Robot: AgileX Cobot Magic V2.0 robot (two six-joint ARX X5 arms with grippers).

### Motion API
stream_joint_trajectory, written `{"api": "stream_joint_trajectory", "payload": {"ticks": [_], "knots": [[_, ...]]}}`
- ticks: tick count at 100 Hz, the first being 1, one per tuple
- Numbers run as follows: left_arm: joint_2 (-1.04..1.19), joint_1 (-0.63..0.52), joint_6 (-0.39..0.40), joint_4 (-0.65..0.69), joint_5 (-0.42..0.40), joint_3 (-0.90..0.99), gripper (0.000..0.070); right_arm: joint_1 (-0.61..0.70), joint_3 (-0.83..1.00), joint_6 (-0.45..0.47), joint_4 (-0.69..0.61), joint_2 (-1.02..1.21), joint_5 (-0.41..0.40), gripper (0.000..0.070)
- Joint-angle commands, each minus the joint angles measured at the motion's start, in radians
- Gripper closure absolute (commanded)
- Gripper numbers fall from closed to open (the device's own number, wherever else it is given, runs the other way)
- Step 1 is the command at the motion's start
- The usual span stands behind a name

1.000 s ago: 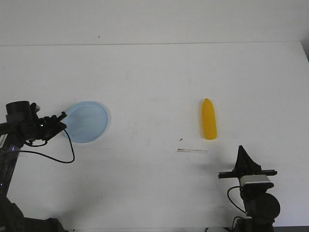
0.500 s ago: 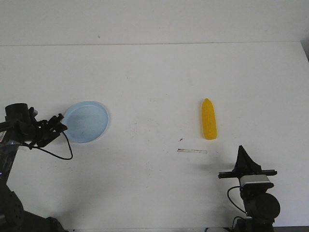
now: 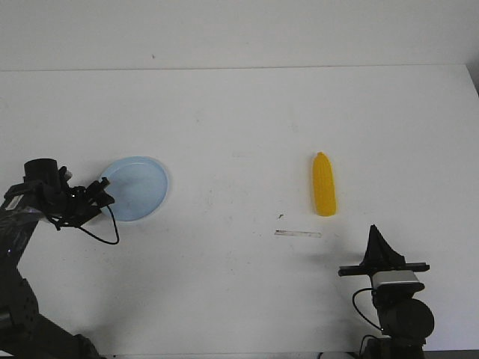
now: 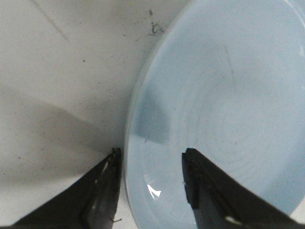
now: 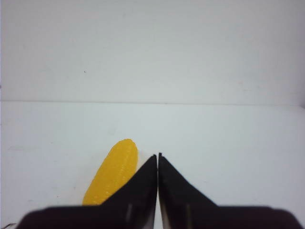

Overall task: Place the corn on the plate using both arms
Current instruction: 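Reach the left gripper to the rim of the light blue plate, then push the blue plate with the left gripper toward the corn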

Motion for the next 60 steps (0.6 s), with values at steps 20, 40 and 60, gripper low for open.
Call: {"api": "stream_joint_trajectory", "payload": {"ticks": [20,40,60], "knots": [[0.037,-0.007,0.006,0.017,-0.001,0.009,0.067,0.002,-0.001,0.013,0.012,0.002,0.0,0.0696],[0.038,-0.028,0.006,0.013,0.009,0.006,0.07,0.002,-0.001,0.013,0.012,0.002,0.0,0.0696],[-0.021,-0.084,-0.022,0.015,0.066,0.006,0.07,0.002,-0.001,0.013,0.012,0.001,0.0,0.0696]]}}
